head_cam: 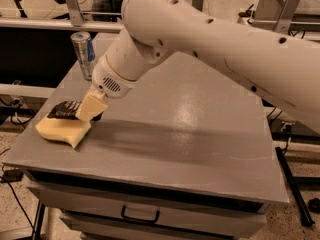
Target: Move rxbar chocolate near sponge
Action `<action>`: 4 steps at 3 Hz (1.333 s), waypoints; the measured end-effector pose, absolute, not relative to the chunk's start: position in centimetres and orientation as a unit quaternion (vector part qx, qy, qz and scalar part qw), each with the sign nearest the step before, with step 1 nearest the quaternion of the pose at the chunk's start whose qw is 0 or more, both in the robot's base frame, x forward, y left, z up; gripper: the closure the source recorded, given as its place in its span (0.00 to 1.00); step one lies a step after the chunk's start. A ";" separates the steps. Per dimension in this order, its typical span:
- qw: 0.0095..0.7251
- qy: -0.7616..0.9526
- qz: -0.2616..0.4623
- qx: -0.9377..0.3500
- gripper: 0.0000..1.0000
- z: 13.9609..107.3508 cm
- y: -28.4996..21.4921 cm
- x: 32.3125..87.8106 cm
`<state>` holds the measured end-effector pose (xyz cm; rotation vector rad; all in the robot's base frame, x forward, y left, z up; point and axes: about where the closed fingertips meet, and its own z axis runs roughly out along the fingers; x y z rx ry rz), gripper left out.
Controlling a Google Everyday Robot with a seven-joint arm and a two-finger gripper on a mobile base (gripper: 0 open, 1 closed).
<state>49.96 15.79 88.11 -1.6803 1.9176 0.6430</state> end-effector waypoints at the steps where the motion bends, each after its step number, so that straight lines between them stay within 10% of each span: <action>1: 0.251 0.695 0.276 -0.615 0.13 89.3 18.1 49.0; 4: 0.270 0.687 0.304 -0.602 0.00 88.6 14.4 51.3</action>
Offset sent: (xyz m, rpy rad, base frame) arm -0.0164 0.0488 0.0267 0.1446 0.1689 0.0588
